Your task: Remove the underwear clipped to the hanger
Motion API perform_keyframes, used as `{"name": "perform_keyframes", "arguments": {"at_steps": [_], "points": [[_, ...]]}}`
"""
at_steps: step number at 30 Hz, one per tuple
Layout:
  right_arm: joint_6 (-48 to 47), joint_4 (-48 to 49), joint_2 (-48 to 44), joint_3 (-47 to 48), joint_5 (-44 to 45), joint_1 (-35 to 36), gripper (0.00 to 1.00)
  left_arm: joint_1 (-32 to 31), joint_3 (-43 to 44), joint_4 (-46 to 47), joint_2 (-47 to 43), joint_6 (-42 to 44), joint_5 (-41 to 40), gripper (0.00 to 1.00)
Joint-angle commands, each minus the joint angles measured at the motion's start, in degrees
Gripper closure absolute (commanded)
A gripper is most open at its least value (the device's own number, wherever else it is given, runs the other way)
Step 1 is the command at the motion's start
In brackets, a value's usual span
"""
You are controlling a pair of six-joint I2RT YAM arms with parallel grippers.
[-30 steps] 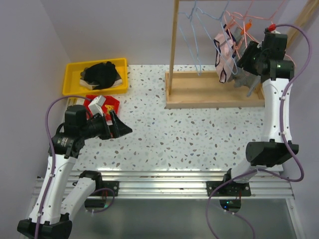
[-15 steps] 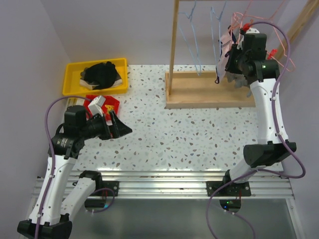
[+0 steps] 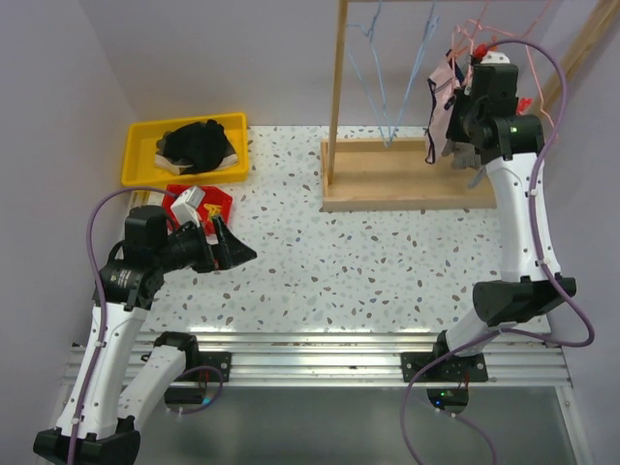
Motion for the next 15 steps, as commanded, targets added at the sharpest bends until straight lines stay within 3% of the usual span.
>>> {"name": "perform_keyframes", "arguments": {"at_steps": [1, 15], "points": [[0.26, 1.97, -1.67, 4.61, 2.48, 0.35, 1.00, -0.38, 0.30, 0.33, -0.27, 1.52, 0.46, 0.00], [2.54, 4.53, -7.64, 2.69, 3.62, 0.26, 1.00, -0.38, 1.18, 0.59, 0.43, 1.70, -0.15, 0.00]]}}
